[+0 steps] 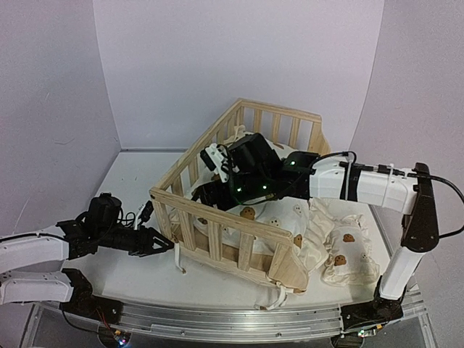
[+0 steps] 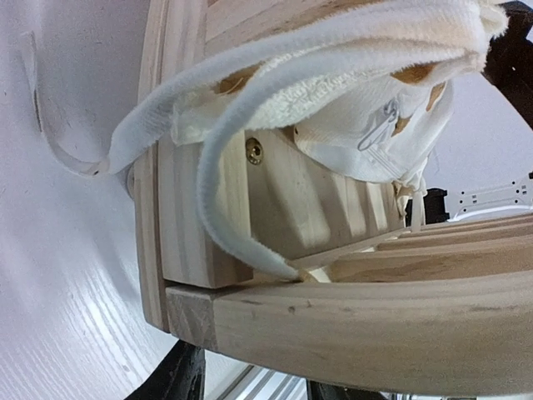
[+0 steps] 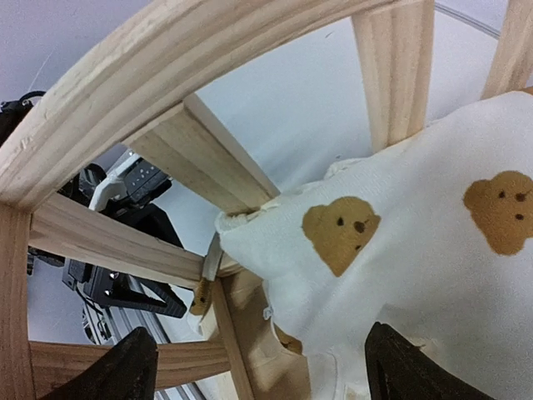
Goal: Set up the pet bed
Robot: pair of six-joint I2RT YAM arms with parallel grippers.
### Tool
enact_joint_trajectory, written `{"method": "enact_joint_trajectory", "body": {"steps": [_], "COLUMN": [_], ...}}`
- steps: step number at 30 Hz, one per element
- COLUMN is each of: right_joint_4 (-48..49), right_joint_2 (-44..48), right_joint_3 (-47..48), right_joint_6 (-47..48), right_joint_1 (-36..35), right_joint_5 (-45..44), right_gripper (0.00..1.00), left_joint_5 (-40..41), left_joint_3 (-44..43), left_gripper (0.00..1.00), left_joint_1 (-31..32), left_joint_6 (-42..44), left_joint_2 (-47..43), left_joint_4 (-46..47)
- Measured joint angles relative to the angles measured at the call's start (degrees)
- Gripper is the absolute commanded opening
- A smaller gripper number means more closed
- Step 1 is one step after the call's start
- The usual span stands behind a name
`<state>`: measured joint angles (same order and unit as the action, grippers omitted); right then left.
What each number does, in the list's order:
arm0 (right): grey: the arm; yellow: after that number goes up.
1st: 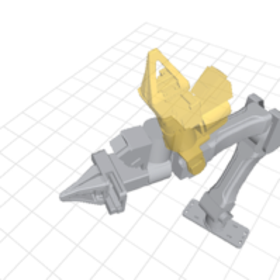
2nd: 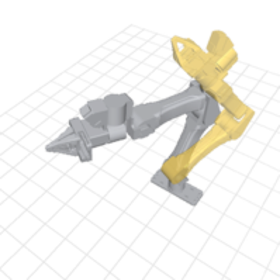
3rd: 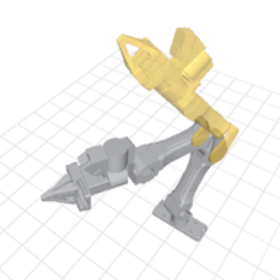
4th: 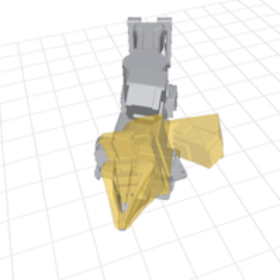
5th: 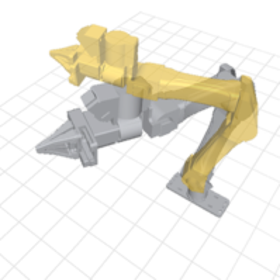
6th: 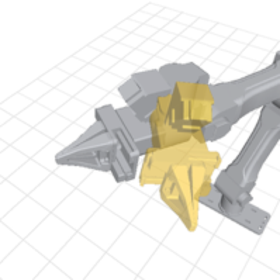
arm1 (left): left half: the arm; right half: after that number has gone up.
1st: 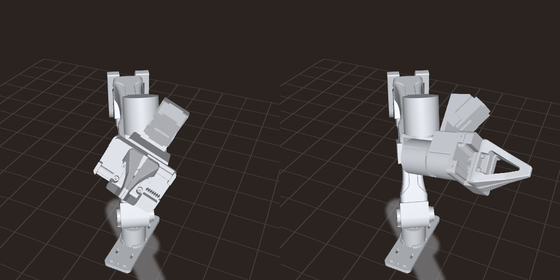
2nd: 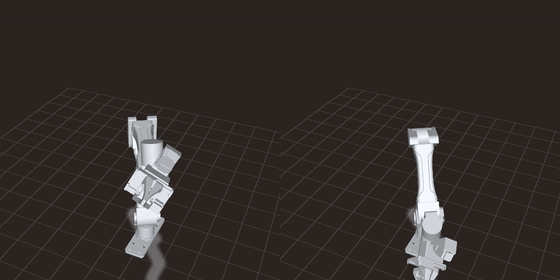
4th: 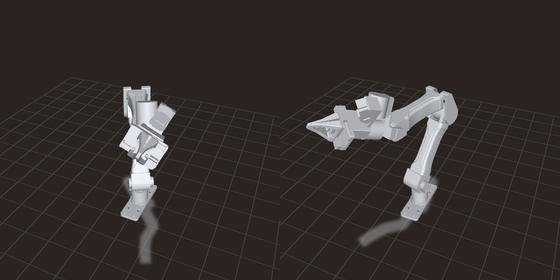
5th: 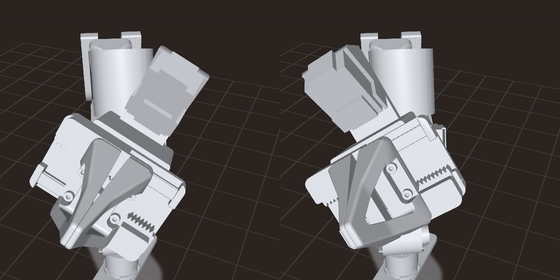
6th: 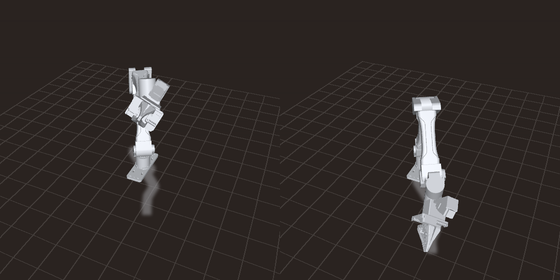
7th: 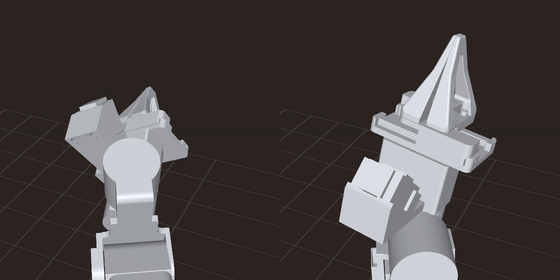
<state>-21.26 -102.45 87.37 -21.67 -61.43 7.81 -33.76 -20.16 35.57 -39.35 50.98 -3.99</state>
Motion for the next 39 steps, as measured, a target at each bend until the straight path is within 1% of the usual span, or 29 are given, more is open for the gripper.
{"method": "enact_joint_trajectory", "body": {"steps": [3, 6, 9, 12, 14, 17, 22, 23, 26, 27, 29, 32, 33, 35, 37, 39], "right_joint_4": [-4.2, -10.7, -17.6, -24.6, -27.5, -32.5, -38.1, -39.7, -44.7, -45.6, -47.7, -49.7, -50.1, -50.5, -50.6, -50.5], "right_joint_2": [2.0, 5.8, 8.7, 9.1, 9.1, 6.8, -3.3, -5.6, -12.4, -13.7, -16.2, -17.9, -18.0, -18.0, -18.0, -17.9], "right_joint_3": [0.2, 0.8, 4.3, 12.1, 16.1, 23.8, 39.2, 41.8, 48.1, 48.9, 49.5, 49.5, 49.5, 49.7, 50.1, 50.2], "right_joint_6": [1.1, 3.6, 6.0, 8.0, 9.1, 10.8, 13.5, 14.1, 16.4, 17.0, 19.0, 22.1, 23.1, 25.0, 26.6, 25.2], "right_joint_1": [0.8, 0.7, 0.1, -1.1, -2.3, -5.4, -13.2, -14.4, -15.4, -15.3, -14.9, -14.4, -14.3, -14.1, -14.1, -13.4], "right_joint_5": [-2.9, -6.1, -9.0, -12.9, -13.9, -15.4, -17.0, -17.6, -19.9, -20.8, -22.4, -23.0, -22.8, -22.2, -21.3, -18.8], "right_gripper": [0.98, 0.98, 0.98, 0.98, 0.98, 0.98, 0.98, 0.96, 0.87, 0.82, 0.68, 0.40, 0.32, 0.24, 0.12, 0.00], "left_joint_5": [0.1, 0.5, 0.5, 1.2, 3.3, 8.4, 16.6, 18.3, 22.1, 23.0, 24.9, 27.5, 28.0, 28.9, 29.7, 30.6], "left_joint_3": [-1.0, -0.9, -0.9, -1.3, -2.2, -4.2, -8.6, -9.9, -13.9, -15.0, -17.4, -20.5, -21.2, -22.4, -23.1, -23.3], "left_gripper": [0.47, 0.46, 0.46, 0.52, 0.60, 0.67, 0.75, 0.76, 0.77, 0.77, 0.77, 0.77, 0.77, 0.77, 0.77, 0.77], "left_joint_1": [0.0, 0.0, -0.1, -0.3, -0.3, -0.8, -1.5, -1.6, -2.0, -2.1, -2.1, -2.1, -2.1, -2.1, -2.1, -2.1], "left_joint_6": [1.9, 2.1, 2.4, 3.3, 3.7, 4.4, 4.5, 4.2, 2.4, 1.9, 1.3, 1.2, 1.4, 1.8, 2.1, 2.5], "left_joint_2": [1.6, 1.0, 1.3, 1.7, 1.2, -1.3, -7.6, -8.7, -12.1, -13.3, -16.0, -18.4, -18.5, -18.1, -17.5, -17.2], "left_joint_4": [0.0, 0.0, 0.0, -0.3, -2.3, -7.8, -19.2, -21.2, -25.5, -26.3, -27.3, -27.7, -27.8, -28.0, -28.5, -29.3]}}
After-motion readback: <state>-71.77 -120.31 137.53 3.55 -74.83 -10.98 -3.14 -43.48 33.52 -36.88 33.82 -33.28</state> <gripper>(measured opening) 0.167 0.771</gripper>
